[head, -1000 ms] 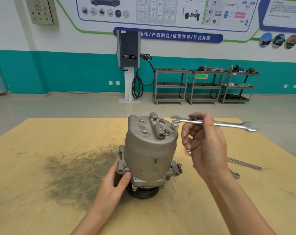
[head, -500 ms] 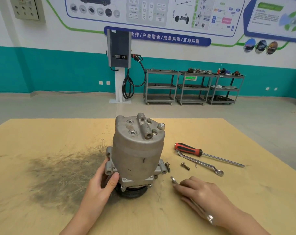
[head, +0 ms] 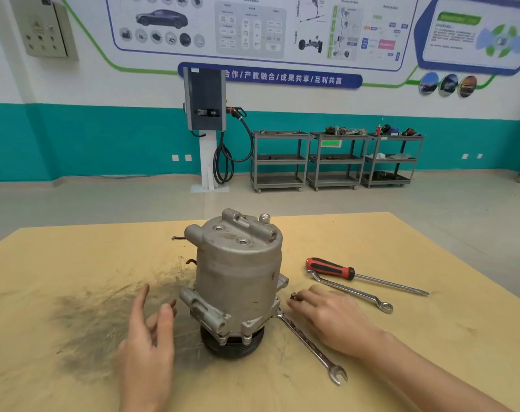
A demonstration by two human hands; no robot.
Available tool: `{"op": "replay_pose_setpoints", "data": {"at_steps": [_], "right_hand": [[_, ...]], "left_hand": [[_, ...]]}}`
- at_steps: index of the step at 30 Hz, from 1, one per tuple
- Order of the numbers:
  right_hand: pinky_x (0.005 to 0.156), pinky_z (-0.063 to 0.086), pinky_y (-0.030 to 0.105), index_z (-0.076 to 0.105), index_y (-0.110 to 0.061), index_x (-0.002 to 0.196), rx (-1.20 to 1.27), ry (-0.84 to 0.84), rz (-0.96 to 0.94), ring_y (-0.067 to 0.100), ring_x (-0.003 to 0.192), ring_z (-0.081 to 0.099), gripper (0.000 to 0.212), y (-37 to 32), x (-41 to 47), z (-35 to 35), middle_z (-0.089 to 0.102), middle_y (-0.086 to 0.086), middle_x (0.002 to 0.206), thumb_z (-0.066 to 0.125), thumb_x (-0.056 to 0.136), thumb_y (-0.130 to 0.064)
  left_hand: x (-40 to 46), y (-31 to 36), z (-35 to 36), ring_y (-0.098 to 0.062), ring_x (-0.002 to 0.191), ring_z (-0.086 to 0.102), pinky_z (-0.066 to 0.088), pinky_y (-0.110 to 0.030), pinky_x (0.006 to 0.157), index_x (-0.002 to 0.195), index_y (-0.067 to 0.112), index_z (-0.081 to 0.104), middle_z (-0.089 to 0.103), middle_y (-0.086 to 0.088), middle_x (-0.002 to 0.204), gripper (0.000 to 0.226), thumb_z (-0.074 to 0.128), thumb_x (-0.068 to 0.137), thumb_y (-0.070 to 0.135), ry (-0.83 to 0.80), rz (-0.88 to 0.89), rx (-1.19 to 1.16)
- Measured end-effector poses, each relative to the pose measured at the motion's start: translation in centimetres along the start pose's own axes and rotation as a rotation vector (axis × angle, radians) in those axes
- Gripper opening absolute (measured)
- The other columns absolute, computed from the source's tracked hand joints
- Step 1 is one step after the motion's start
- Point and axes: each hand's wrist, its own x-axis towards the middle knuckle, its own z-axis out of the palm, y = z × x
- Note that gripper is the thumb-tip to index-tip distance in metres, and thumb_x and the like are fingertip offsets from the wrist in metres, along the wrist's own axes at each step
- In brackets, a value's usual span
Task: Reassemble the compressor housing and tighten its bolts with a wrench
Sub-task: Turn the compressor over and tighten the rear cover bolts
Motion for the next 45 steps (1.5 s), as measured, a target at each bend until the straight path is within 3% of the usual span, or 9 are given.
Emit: {"op": "replay_pose_setpoints", "data": {"at_steps": [5, 8, 15, 20, 25, 30, 38, 42, 45], "right_hand": [[0.069, 0.041, 0.032, 0.054, -0.02, 0.128, 0.28, -0.111, 0.561, 0.022, 0.111, 0.054, 0.041, -0.9, 3.0, 0.8, 0.05, 0.001, 0.121, 0.04, 0.1, -0.047], [0.066, 0.038, 0.03, 0.064, -0.017, 0.111, 0.311, -0.174, 0.597, 0.023, 0.103, 0.057, 0.037, -1.5, 4.0, 1.5, 0.052, 0.002, 0.11, 0.046, 0.098, -0.047], [0.063, 0.036, 0.028, 0.059, -0.02, 0.108, 0.268, -0.081, 0.607, 0.02, 0.101, 0.057, 0.02, -1.6, 4.1, 2.1, 0.056, -0.002, 0.109, 0.047, 0.099, -0.034], [0.067, 0.049, 0.03, 0.066, -0.016, 0.097, 0.879, 0.404, 0.842, 0.015, 0.076, 0.064, 0.007, -0.6, 4.9, -2.4, 0.067, -0.005, 0.077, 0.066, 0.091, -0.021], [0.066, 0.051, 0.018, 0.065, -0.024, 0.099, 1.258, 0.834, 0.575, 0.007, 0.077, 0.064, 0.012, -1.0, 5.4, -10.5, 0.069, -0.005, 0.081, 0.061, 0.094, -0.014], [0.072, 0.048, 0.015, 0.066, -0.021, 0.099, 1.295, 0.655, 0.35, 0.002, 0.078, 0.063, 0.015, -2.9, 7.3, -13.4, 0.069, -0.007, 0.084, 0.062, 0.091, -0.009], [0.072, 0.049, 0.017, 0.068, -0.023, 0.096, 1.18, 0.568, 0.372, 0.003, 0.078, 0.063, 0.014, -3.1, 9.5, -12.3, 0.069, -0.007, 0.082, 0.069, 0.087, -0.012], [0.079, 0.054, 0.033, 0.069, -0.021, 0.096, 1.166, 0.522, 0.411, 0.012, 0.083, 0.064, 0.012, -3.0, 9.9, -11.9, 0.07, -0.005, 0.086, 0.071, 0.086, -0.014], [0.083, 0.053, 0.041, 0.07, -0.02, 0.096, 1.177, 0.481, 0.424, 0.015, 0.086, 0.065, 0.011, -3.0, 10.0, -12.1, 0.071, -0.002, 0.088, 0.071, 0.087, -0.015]], "left_hand": [[1.3, -2.6, 1.5, 0.001, 0.142, 0.039, 0.022, -0.041, 0.124, 0.139, 0.059, 0.045, 0.046, 0.032, 0.147, 0.081, 0.044, 0.067, 0.097, -0.316, -0.216, -0.334], [2.0, -4.5, 2.2, -0.014, 0.142, 0.044, 0.025, -0.048, 0.123, 0.142, 0.041, 0.053, 0.052, 0.009, 0.15, 0.084, 0.05, 0.074, 0.091, -0.387, -0.319, -0.428], [1.8, -4.4, 2.1, -0.01, 0.142, 0.045, 0.023, -0.048, 0.122, 0.14, 0.055, 0.049, 0.053, 0.017, 0.148, 0.061, 0.055, 0.084, 0.08, -0.493, -0.297, -0.495], [0.3, -2.3, 2.0, -0.001, 0.142, 0.041, 0.021, -0.04, 0.123, 0.14, 0.054, 0.049, 0.05, 0.022, 0.149, 0.071, 0.061, 0.076, 0.082, -0.489, -0.219, -0.514], [-1.9, -0.1, 2.8, 0.019, 0.136, 0.032, 0.019, -0.025, 0.12, 0.141, 0.057, 0.037, 0.039, 0.035, 0.15, 0.051, 0.044, 0.091, 0.062, -0.292, -0.151, -0.406], [-3.9, 0.6, 3.6, 0.043, 0.112, 0.025, 0.019, 0.012, 0.088, 0.137, 0.054, 0.031, 0.038, 0.039, 0.136, 0.051, 0.038, 0.087, 0.065, -0.074, -0.071, -0.266], [-3.4, 1.3, 4.1, 0.003, 0.14, 0.034, 0.023, -0.02, 0.112, 0.14, 0.049, 0.023, 0.033, 0.014, 0.152, 0.067, 0.042, 0.078, 0.065, 0.108, -0.029, -0.293], [-1.7, 0.4, 3.6, 0.021, 0.139, 0.025, 0.026, 0.003, 0.099, 0.136, 0.062, 0.018, 0.027, 0.036, 0.152, 0.063, 0.048, 0.083, 0.076, -0.12, -0.15, -0.434], [-0.7, -0.7, 3.8, 0.002, 0.148, 0.028, 0.025, -0.023, 0.121, 0.151, 0.049, 0.021, 0.032, 0.029, 0.156, 0.105, 0.06, 0.063, 0.09, -0.274, -0.174, -0.564]]}}
